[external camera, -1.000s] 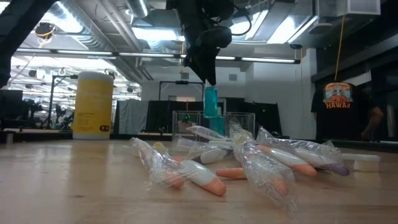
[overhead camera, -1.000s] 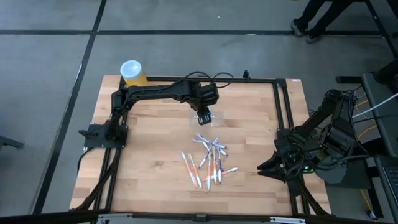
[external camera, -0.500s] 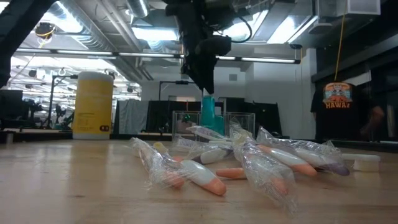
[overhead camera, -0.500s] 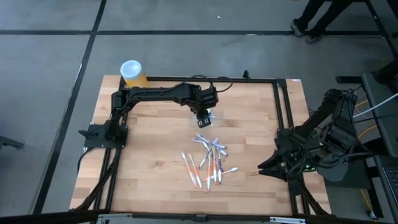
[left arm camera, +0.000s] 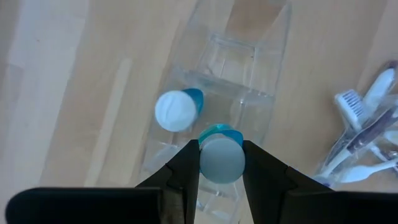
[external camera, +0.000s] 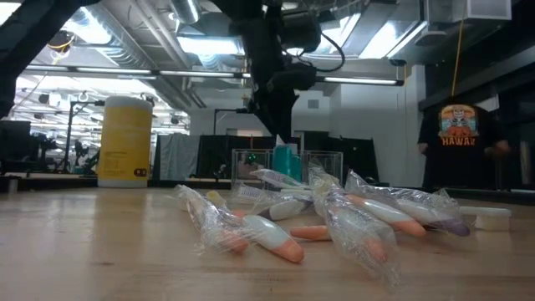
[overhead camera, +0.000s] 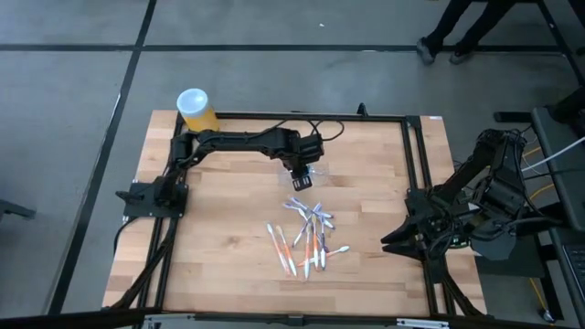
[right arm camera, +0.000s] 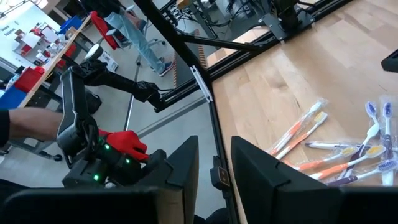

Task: Pick & Place toothbrushing station
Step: Put the mouthwash into the transparent organizer

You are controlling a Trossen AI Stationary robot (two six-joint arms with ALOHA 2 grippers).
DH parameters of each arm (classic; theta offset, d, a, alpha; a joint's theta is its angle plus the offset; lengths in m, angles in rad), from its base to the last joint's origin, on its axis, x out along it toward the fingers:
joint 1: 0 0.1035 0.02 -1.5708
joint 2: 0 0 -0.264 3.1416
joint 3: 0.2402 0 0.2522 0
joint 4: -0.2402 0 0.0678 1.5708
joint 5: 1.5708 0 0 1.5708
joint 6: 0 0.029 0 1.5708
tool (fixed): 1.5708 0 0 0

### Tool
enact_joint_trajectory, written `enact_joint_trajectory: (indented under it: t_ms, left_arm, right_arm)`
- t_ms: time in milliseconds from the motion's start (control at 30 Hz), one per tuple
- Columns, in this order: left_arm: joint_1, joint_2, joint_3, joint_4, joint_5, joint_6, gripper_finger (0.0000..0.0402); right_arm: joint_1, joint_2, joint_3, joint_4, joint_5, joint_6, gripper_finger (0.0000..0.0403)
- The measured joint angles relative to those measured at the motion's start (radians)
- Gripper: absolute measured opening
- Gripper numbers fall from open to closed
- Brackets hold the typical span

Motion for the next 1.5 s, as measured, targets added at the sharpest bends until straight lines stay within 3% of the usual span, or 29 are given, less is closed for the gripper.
enact_joint_trajectory:
  t_ms: [1500]
  left_arm:
    - [0.002,0.009,0.000,0.019,-0.024,-0.056,0.0097]
  right_arm:
    - [0.000,-0.020,0.000,-0.001,0.010,-0.052,0.0098]
